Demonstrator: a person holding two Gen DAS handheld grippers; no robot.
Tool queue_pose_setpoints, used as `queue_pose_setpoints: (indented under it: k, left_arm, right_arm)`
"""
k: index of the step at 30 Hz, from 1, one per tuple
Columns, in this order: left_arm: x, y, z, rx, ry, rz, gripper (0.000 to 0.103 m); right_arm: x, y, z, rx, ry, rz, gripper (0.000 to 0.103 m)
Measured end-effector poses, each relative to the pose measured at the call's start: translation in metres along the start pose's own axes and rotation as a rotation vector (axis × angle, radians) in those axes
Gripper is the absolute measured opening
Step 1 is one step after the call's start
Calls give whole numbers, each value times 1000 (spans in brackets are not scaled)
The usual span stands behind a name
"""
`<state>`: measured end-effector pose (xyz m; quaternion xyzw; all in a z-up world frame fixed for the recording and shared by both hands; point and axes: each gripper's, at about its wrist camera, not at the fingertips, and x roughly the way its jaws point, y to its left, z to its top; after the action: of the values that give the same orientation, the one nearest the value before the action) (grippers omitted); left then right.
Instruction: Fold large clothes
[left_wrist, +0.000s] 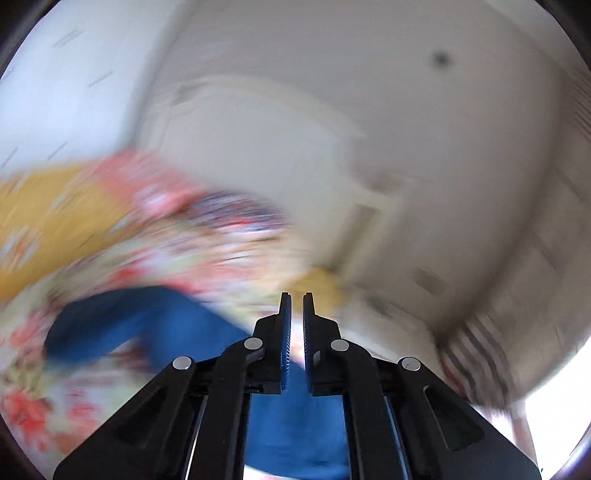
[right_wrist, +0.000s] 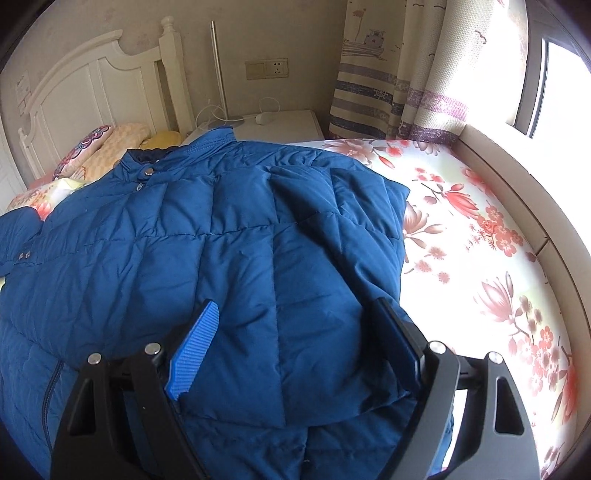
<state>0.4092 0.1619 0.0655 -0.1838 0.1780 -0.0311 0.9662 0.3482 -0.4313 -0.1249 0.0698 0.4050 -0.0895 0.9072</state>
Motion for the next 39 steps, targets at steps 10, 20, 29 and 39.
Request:
queue_pose_setpoints:
  k: [10, 20, 29, 39]
  left_arm:
    - [52, -146, -109, -40, 336, -398, 5]
    - [-9, 85, -96, -546, 127, -116, 15]
    - [11, 225, -83, -1038, 40, -143, 99]
    - [17, 189, -37, -804, -54, 165, 12]
  right_arm:
    - [-3, -7, -2, 18, -8, 35, 84]
    - [-3, -9, -2, 20, -6, 51, 84]
    - [-3, -8, -2, 14, -4, 43, 84]
    - [-3, -7, -1, 11, -4, 41, 84]
